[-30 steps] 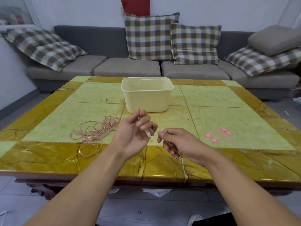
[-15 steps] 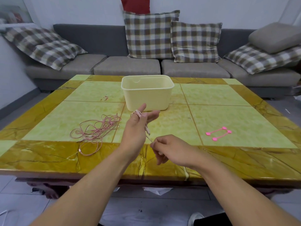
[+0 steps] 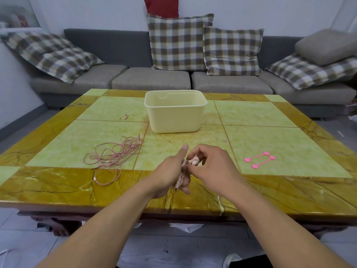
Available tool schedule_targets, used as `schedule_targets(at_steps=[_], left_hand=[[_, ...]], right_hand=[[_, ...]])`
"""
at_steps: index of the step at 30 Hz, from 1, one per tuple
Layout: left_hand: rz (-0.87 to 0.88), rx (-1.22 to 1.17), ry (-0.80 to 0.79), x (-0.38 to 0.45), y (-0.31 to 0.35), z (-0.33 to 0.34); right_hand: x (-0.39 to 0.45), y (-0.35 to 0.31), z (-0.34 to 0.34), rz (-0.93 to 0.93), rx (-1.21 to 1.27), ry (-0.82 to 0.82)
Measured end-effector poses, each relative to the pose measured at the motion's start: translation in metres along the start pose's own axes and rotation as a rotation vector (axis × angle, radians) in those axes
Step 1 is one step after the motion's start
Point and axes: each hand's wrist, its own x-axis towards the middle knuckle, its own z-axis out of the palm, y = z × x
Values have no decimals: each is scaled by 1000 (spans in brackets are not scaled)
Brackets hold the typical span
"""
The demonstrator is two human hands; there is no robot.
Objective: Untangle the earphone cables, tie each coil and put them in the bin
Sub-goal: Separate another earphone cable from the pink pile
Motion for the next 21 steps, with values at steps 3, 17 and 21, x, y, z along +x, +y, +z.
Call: schedule_targets(at_steps=[3,17,21], left_hand=[[-50,24,-66,-2,2,-3],[-128,-85,-282,-3,1,-7],[-107,-100,-123,-6,3,5]], right_hand=[[4,4,-4,33,49,-58],[10,16,-14,-51,126,-316],[11,17,-18,-34,165,-296]])
